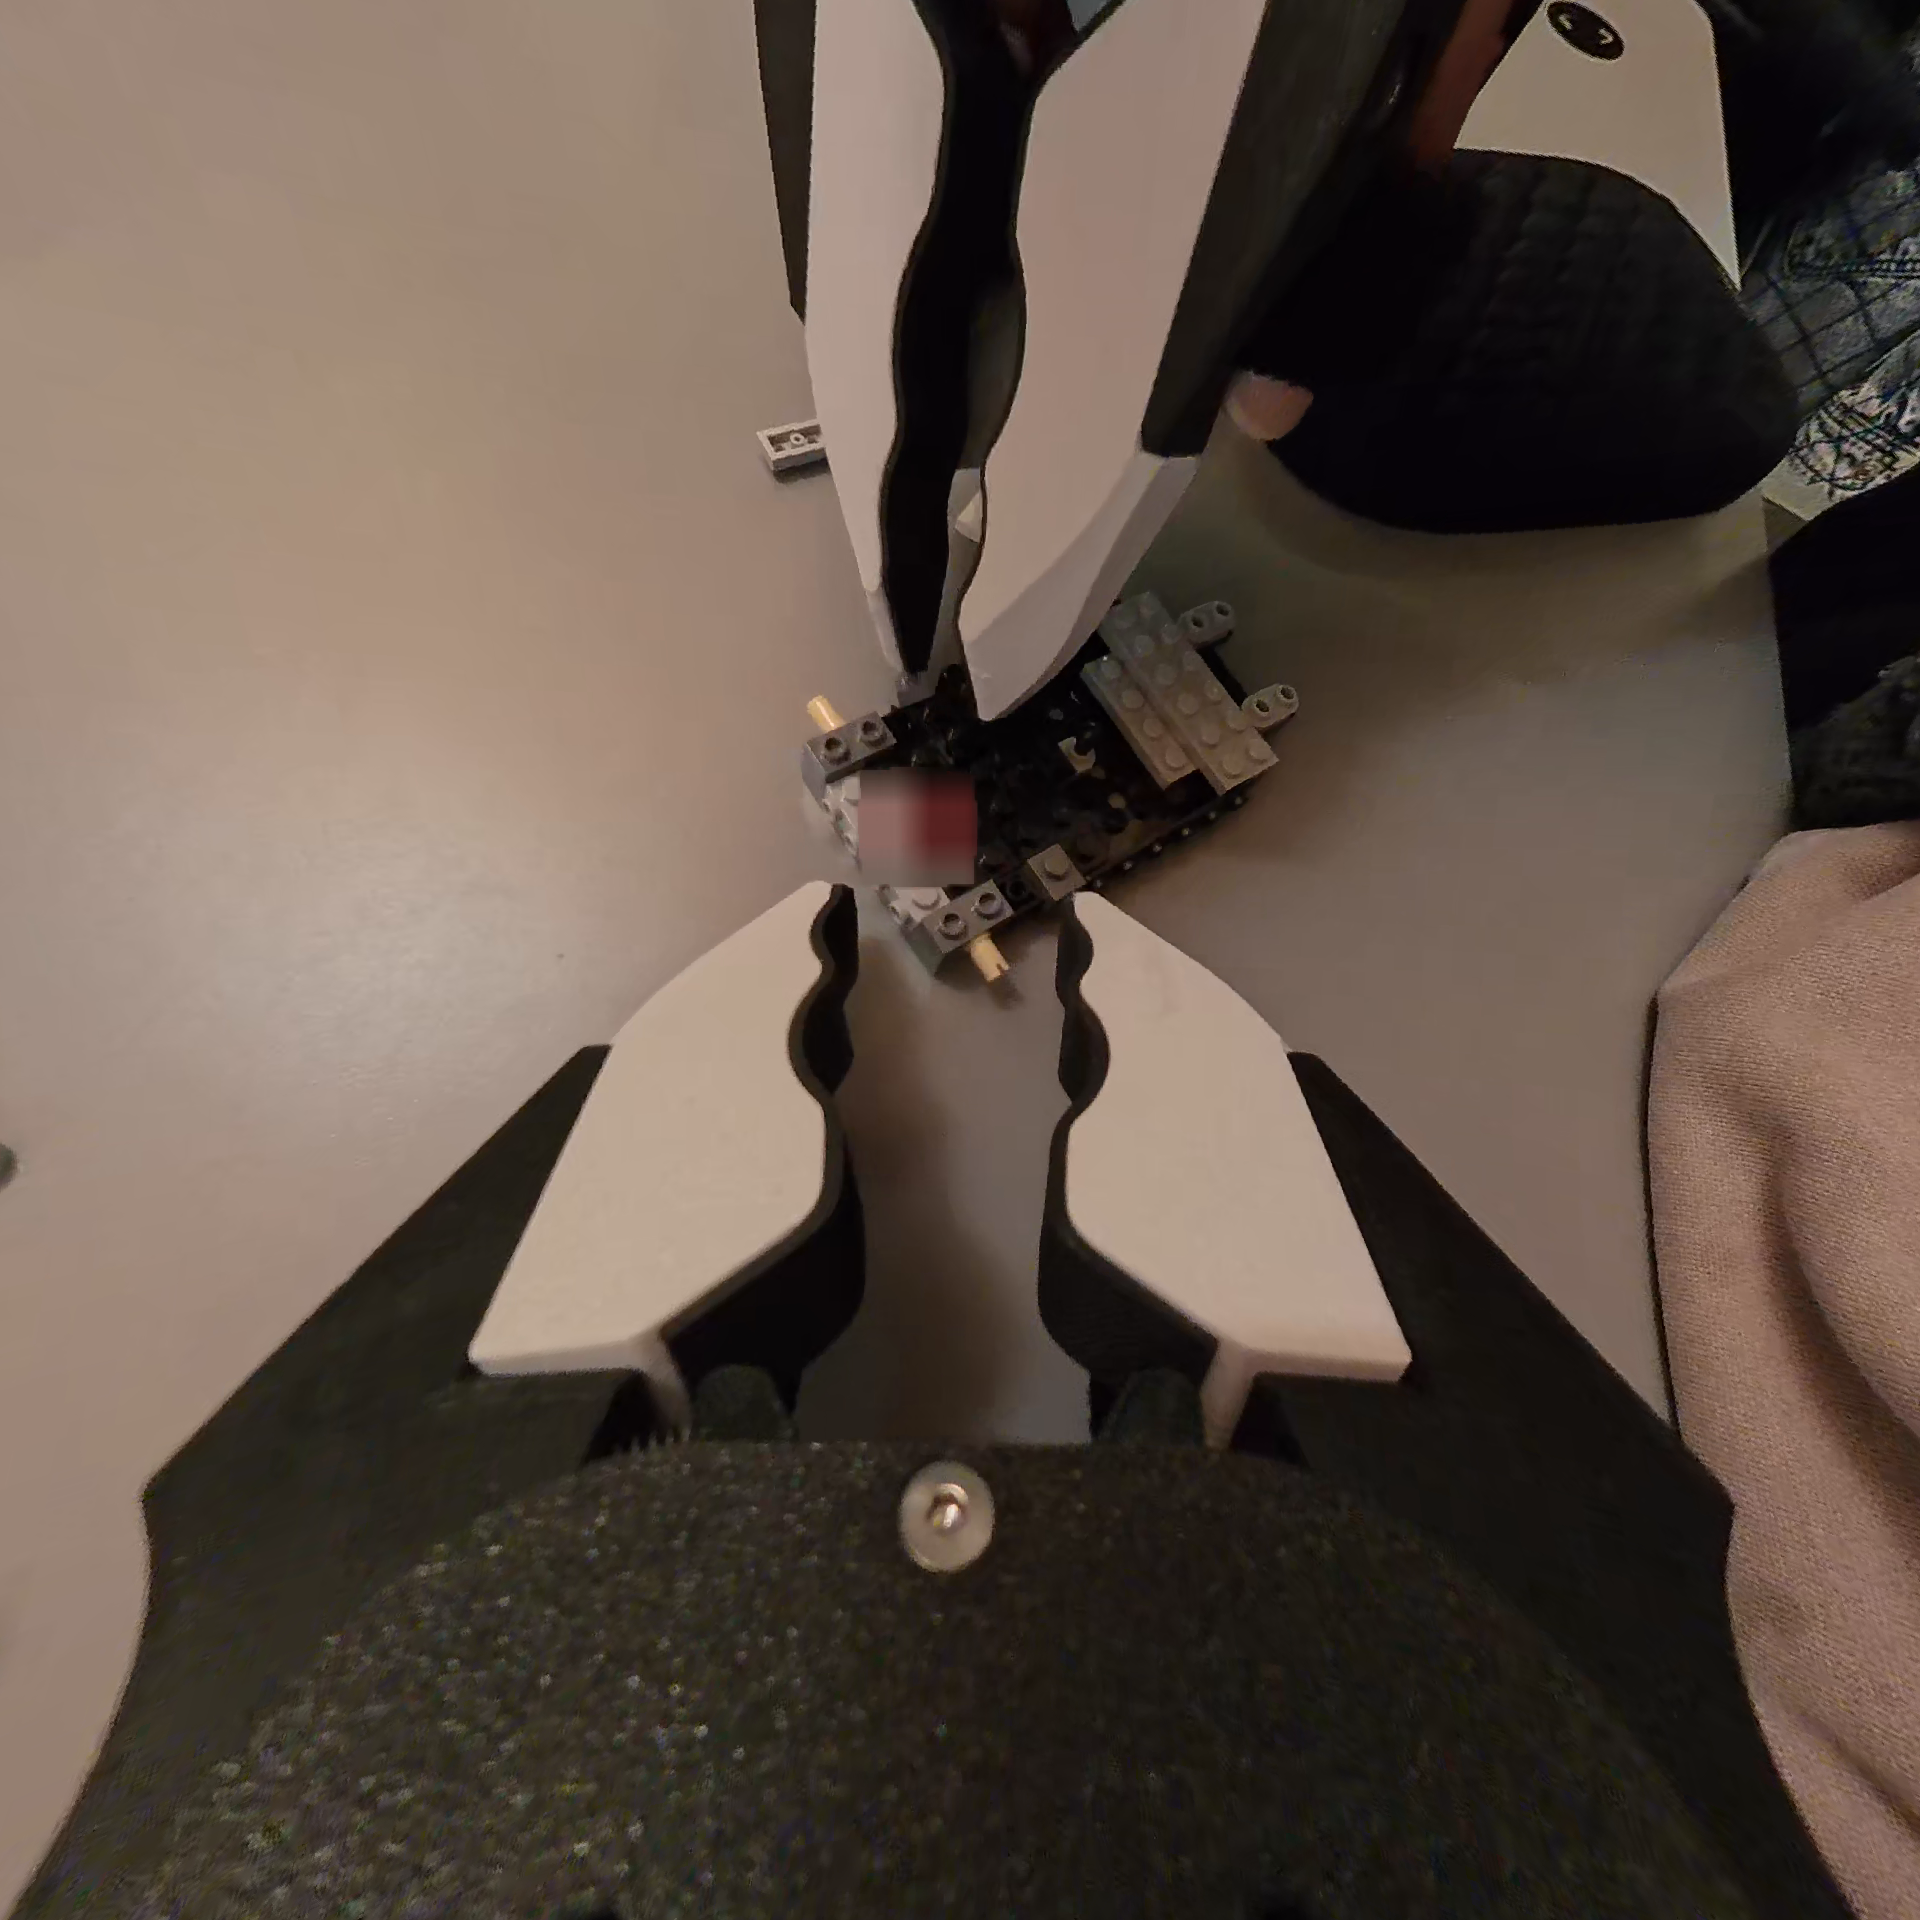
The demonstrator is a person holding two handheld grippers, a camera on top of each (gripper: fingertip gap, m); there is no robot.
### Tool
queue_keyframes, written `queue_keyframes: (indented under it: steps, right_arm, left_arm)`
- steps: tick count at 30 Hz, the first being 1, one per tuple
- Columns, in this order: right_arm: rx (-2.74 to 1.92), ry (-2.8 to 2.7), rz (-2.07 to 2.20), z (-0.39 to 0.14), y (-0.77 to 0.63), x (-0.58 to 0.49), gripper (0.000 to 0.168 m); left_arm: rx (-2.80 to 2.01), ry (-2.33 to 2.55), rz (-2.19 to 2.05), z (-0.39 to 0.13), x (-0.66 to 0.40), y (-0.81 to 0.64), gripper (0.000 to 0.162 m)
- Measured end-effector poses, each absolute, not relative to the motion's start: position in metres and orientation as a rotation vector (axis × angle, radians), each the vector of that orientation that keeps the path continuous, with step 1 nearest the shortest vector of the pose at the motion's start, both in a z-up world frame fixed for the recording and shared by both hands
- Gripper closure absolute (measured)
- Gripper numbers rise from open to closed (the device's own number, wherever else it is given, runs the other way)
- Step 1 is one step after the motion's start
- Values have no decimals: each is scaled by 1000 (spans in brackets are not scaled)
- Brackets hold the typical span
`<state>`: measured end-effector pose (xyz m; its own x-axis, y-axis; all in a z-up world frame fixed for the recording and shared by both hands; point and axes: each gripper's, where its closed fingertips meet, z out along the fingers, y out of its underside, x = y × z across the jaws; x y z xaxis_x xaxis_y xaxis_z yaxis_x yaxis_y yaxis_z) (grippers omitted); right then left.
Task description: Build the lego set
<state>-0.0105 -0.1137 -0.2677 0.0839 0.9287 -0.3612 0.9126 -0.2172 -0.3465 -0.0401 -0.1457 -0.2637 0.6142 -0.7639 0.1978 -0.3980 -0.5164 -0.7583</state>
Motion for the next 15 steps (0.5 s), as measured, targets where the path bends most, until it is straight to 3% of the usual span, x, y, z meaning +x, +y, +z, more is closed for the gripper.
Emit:
queue_keyframes:
  steps: [15]
  right_arm:
    - [-2306,-1860,1076,-260,-102,-12,152]
  left_arm:
    - [-2151,909,-701,-262,-40,-147,126]
